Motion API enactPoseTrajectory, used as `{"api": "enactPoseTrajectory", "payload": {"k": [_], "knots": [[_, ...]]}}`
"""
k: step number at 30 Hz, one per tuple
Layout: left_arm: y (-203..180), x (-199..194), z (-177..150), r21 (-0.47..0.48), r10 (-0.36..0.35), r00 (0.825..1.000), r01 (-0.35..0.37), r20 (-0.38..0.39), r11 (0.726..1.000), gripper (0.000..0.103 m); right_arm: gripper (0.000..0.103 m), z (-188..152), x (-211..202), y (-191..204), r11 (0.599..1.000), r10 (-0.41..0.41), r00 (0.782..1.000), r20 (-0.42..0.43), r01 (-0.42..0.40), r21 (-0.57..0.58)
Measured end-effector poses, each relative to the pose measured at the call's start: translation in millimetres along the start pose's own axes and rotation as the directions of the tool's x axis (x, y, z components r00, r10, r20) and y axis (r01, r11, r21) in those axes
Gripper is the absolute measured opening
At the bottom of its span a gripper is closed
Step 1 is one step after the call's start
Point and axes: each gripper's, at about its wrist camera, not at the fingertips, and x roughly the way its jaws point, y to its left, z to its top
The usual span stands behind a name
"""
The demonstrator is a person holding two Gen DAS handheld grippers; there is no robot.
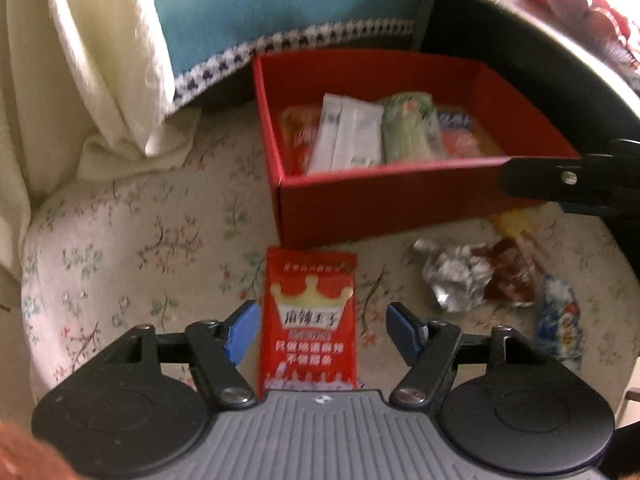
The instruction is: Organize snacks
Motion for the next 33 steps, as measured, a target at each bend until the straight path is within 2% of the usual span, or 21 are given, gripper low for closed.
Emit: {"api": "enactPoseTrajectory", "payload": {"k": [7,9,12,14,21,28,33], "knots": [[3,20,-4,-0.016,0.016,0.998,-0.017,-0.058,1.0,0.063,0.103,-8,13,1,0.999,0.007,0.997,-0.08,-0.01,-0.04],[0,23,-5,-0.003,0.036,0.998,-0.036,-0.049,0.999,0.062,0.103,-9,18,2,0.998,0.012,0.994,-0.104,-0.017,-0.054],[-5,22,-6,0.012,0.042,0.998,-0.041,-0.044,0.999,0.055,0.103,-8,22,3,0.998,0.007,0.993,-0.119,-0.014,-0.065],[-6,20,-5,0.013,0.03,0.998,-0.03,-0.046,0.999,0.049,0.103,-7,24,2,0.998,0.01,0.991,-0.13,-0.019,-0.063],[-9,10,-14,0.005,-0.019,0.998,0.019,-0.061,1.0,0.045,0.103,-12,28,-5,0.996,-0.025,0.985,-0.173,0.01,-0.087],[-9,1,-29,-0.011,-0.047,0.995,0.046,-0.083,0.999,0.045,0.103,-26,43,0,0.977,-0.072,0.969,-0.238,0.02,-0.213],[-7,-2,-31,-0.017,-0.064,0.995,0.063,-0.083,0.998,0.045,0.103,-32,52,11,0.948,-0.07,0.961,-0.266,-0.019,-0.317]]}}
